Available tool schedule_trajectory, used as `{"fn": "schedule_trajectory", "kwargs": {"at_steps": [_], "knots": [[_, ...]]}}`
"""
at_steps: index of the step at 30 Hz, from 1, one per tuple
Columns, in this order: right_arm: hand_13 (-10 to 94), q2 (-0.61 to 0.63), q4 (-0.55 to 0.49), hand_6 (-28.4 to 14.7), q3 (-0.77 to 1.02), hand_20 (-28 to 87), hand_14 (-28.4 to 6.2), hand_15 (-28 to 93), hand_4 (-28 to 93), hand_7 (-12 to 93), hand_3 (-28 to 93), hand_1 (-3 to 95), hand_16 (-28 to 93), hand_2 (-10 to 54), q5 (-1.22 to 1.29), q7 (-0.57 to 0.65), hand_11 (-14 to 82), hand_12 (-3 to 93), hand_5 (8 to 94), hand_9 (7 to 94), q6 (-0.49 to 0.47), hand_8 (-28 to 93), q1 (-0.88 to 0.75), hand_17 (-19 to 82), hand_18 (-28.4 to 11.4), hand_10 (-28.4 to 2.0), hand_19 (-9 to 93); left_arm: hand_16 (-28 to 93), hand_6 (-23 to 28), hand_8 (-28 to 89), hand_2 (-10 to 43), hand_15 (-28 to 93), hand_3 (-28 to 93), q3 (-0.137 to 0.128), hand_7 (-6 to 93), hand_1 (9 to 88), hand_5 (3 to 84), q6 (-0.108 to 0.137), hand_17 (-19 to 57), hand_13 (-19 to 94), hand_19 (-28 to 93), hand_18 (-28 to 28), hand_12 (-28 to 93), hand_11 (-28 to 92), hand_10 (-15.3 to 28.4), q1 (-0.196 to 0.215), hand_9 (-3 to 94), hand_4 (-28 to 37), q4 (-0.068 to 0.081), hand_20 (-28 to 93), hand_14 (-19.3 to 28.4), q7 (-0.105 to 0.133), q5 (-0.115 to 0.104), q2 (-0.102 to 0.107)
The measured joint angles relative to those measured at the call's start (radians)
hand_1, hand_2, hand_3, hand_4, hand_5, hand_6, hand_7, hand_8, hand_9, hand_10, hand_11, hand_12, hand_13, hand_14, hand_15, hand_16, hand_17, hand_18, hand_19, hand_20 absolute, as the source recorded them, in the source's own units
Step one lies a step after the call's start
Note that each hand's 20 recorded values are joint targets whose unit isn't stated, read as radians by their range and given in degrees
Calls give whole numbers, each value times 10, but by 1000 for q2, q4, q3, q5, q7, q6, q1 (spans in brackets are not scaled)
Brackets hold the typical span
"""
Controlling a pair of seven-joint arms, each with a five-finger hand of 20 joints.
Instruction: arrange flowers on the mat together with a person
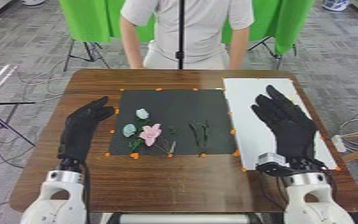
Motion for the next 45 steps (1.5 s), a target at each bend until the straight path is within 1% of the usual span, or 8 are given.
{"fn": "schedule_trajectory", "kwargs": {"at_steps": [3,10,19,23,26,32,38,45], "knots": [[297,0,0,-15,6,238,-90,111,-185,78,798,40,55,59,-7,-7,46,97,412,422,0,-82,3,185,-127,-138,11,30,45,-52,1,186,675,2,130,255,495,-7,64,377,20,108,165,207,144,-4,486,-205,0,169,186,0,2,1],[301,0,-8,-14,13,242,-93,116,-183,86,796,44,57,61,-1,-14,48,100,447,427,0,-81,-6,186,-127,-138,13,31,46,-52,3,190,675,2,132,255,495,-3,58,377,29,114,166,209,144,16,486,-204,-10,171,185,0,-1,-3],[312,1,-24,-14,14,248,-100,123,-181,92,790,51,68,65,4,-21,53,107,470,444,6,-80,-16,191,-129,-140,14,31,45,-52,0,194,674,1,135,255,496,0,57,377,32,116,166,210,143,27,486,-204,-10,169,185,2,-1,-12],[320,-2,-32,-13,20,254,-101,127,-180,94,790,51,73,67,15,-10,55,110,477,452,3,-80,-15,197,-132,-139,17,32,46,-51,0,197,674,-10,137,254,495,-5,56,377,33,116,167,211,143,26,486,-203,-10,169,186,-5,-1,-28],[324,-1,-32,-13,16,259,-104,128,-179,97,791,52,78,68,57,11,56,113,479,456,8,-80,-1,200,-134,-140,18,31,45,-51,-1,198,675,-14,138,253,495,-1,56,377,33,116,168,212,142,16,486,-203,-8,169,186,-10,-16,-37],[333,10,-40,-13,1,267,-107,130,-178,99,790,56,87,69,37,24,57,117,483,464,21,-81,23,206,-136,-141,18,31,45,-52,-3,200,676,-17,139,252,495,12,56,377,33,116,167,213,142,-4,487,-203,-8,169,186,-13,-18,-33],[345,12,-43,-13,-8,276,-114,132,-177,102,789,57,101,70,31,22,59,121,488,473,25,-81,14,211,-137,-142,17,30,44,-52,-3,199,675,-8,141,253,496,9,56,378,32,116,167,213,142,-11,486,-204,-6,169,185,-14,-12,-26],[352,12,-53,-13,-8,280,-114,129,-176,104,788,60,107,71,32,29,60,123,495,486,31,-82,-14,214,-136,-143,16,31,44,-53,-3,201,673,-12,141,253,495,10,55,377,32,116,167,213,142,-5,486,-204,-11,169,186,-21,-11,-26]]}}
